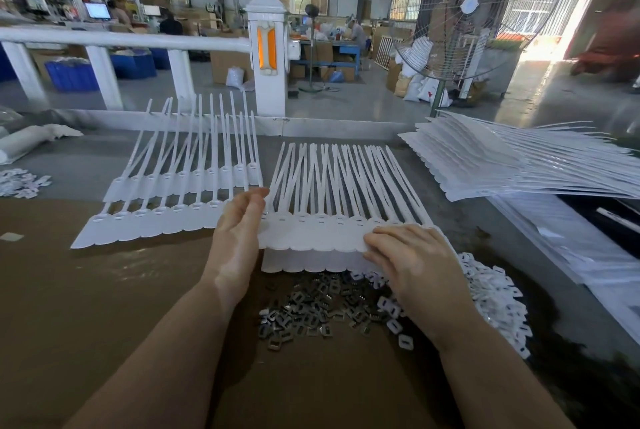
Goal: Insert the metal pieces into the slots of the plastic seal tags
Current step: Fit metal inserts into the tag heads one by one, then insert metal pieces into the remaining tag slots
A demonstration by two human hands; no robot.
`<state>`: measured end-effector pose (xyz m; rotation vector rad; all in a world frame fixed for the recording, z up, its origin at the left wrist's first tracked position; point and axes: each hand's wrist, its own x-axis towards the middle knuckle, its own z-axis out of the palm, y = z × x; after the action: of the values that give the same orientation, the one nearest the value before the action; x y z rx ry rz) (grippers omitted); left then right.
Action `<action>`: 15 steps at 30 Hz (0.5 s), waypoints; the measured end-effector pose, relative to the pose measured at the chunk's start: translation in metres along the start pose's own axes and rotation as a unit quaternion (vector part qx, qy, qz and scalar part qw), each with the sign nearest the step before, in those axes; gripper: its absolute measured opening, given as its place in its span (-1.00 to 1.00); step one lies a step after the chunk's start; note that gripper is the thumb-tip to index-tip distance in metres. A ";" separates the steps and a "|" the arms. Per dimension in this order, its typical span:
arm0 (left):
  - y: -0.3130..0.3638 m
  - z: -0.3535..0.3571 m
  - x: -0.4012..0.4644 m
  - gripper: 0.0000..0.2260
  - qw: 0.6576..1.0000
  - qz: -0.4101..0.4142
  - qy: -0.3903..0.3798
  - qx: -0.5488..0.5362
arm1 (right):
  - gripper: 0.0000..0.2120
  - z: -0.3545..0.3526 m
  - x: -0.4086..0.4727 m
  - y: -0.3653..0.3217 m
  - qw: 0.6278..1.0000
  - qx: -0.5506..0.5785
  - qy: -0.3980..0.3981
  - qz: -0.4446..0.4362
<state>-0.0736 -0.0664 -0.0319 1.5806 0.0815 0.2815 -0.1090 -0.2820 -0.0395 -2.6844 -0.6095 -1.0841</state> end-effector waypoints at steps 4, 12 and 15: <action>0.000 0.001 -0.003 -0.70 0.992 0.024 -0.067 0.101 | -0.94 0.000 -0.001 0.001 1.000 0.000 -0.018 0.017; -0.003 0.003 -0.002 -0.71 0.983 0.067 -0.079 0.153 | -0.95 0.001 -0.003 0.001 0.995 0.064 -0.055 0.050; -0.005 0.005 0.000 -0.78 0.977 0.087 -0.061 0.186 | -0.93 0.001 -0.003 0.000 0.994 0.083 -0.046 0.062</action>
<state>-0.0716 -0.0710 -0.0373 1.9784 -0.1077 0.3176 -0.1102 -0.2825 -0.0424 -2.6004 -0.5151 -0.8429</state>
